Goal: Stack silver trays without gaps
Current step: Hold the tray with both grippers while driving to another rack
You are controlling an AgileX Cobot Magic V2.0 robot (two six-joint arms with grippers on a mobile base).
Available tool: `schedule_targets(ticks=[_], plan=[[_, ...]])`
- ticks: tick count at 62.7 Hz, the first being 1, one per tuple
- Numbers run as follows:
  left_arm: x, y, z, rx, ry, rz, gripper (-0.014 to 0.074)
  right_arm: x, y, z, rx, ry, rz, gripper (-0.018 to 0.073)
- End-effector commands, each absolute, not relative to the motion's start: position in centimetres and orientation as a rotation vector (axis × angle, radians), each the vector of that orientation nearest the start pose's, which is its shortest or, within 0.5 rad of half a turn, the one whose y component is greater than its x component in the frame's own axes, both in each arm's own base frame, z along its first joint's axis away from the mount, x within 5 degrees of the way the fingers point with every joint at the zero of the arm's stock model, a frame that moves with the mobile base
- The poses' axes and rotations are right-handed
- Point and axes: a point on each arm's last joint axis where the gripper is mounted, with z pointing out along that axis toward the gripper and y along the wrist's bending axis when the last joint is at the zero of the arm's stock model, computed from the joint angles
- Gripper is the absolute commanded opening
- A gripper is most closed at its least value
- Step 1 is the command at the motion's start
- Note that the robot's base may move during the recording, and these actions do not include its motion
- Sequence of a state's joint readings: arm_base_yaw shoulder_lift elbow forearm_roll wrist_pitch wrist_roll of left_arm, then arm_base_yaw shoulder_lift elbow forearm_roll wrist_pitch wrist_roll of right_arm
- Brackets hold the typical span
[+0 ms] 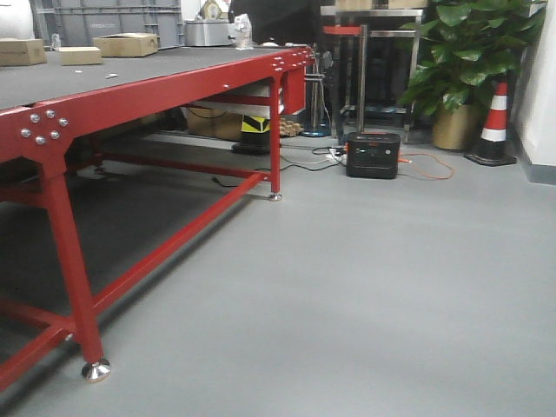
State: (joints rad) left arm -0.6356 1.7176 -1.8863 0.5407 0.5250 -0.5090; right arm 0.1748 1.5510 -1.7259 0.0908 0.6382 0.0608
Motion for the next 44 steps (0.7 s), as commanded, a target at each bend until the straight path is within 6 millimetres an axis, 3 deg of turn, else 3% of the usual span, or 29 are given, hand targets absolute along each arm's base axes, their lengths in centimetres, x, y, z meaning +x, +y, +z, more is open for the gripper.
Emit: schedule_targets(ticks=[1, 44], plan=[[33.29, -22.39, 47.28, 0.371, 1.672, -0.284, -0.0019, 34.32, 6.82, 47.28, -0.090, 1.874, 0.265, -0.0079], [33.29, -22.38, 47.28, 0.371, 1.671, -0.282, -0.0019, 34.32, 6.82, 47.28, -0.090, 1.874, 0.265, -0.0079]])
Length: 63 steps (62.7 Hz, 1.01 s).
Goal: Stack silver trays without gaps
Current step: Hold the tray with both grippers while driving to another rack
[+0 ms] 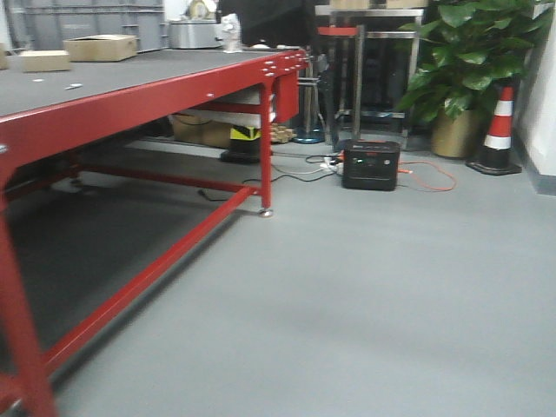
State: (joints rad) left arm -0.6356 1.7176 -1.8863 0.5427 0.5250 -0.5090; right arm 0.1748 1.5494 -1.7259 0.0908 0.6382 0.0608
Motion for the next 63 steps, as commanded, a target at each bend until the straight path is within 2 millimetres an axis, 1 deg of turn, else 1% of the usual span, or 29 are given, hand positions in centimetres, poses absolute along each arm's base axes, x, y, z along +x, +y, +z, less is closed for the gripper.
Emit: schedule_targets(ticks=[1, 63], plan=[[33.29, -22.38, 47.28, 0.371, 1.671, -0.282, -0.0019, 34.32, 6.82, 47.28, -0.090, 1.874, 0.265, -0.0079], [33.51, -22.06, 47.30, 0.363, 1.670, -0.276, -0.0019, 34.32, 6.84, 47.28, -0.088, 1.873, 0.270, -0.0079]])
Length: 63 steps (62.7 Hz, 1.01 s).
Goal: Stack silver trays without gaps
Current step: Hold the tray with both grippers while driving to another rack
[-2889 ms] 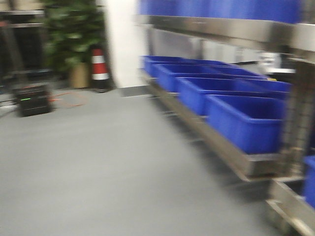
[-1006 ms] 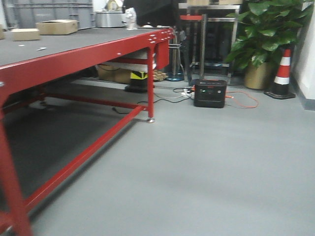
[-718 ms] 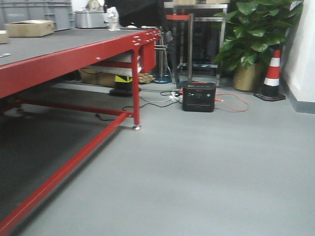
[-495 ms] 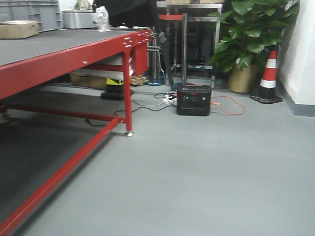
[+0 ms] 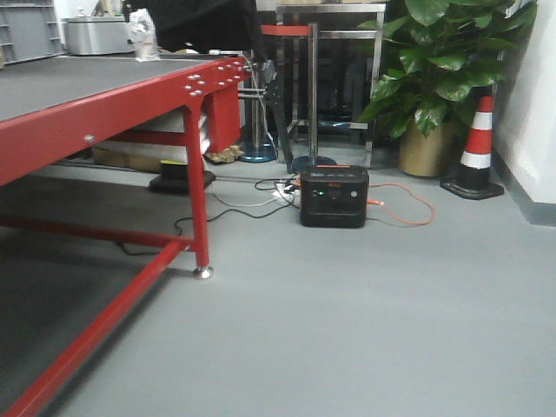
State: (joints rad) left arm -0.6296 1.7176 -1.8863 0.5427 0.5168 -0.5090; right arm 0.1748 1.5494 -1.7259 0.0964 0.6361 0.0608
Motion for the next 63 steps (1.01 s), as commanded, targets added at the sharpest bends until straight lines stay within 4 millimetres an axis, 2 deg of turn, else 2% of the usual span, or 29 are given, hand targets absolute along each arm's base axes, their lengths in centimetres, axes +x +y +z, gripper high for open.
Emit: schedule_targets(ticks=[1, 63], plan=[[33.51, -22.06, 47.30, 0.363, 1.670, -0.276, -0.0019, 34.32, 6.84, 47.28, -0.088, 1.873, 0.270, -0.0079], [33.51, -22.08, 47.32, 0.364, 1.668, -0.278, -0.0019, 34.89, 6.92, 47.03, -0.085, 1.859, 0.270, -0.0079]])
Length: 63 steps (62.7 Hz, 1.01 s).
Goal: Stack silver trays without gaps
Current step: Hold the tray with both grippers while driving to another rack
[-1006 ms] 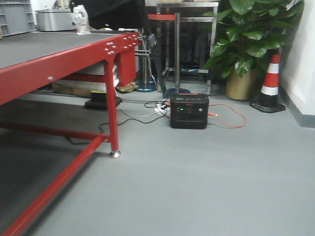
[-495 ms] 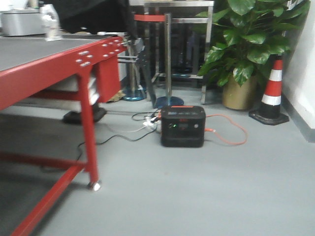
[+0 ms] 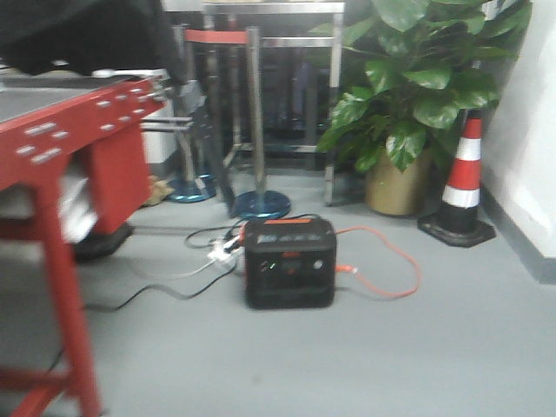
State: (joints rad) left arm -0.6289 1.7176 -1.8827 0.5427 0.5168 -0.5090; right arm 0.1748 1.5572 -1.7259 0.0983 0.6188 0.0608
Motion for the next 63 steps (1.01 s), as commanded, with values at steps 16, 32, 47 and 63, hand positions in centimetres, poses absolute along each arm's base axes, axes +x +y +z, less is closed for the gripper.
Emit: schedule_targets(ticks=[16, 32, 47, 63], plan=[[33.51, -22.07, 47.33, 0.365, 1.667, -0.275, -0.0019, 34.92, 6.92, 47.02, -0.084, 1.857, 0.270, -0.0079], [33.61, -21.93, 47.35, 0.362, 1.665, -0.272, -0.0019, 35.02, 6.93, 47.07, -0.083, 1.846, 0.271, -0.0079], [33.61, -21.93, 47.35, 0.362, 1.665, -0.272, -0.0019, 35.02, 6.93, 47.07, -0.083, 1.846, 0.271, -0.0079], [33.61, -21.93, 47.35, 0.362, 1.665, -0.272, -0.0019, 35.03, 6.93, 47.09, -0.082, 1.843, 0.271, -0.0079]])
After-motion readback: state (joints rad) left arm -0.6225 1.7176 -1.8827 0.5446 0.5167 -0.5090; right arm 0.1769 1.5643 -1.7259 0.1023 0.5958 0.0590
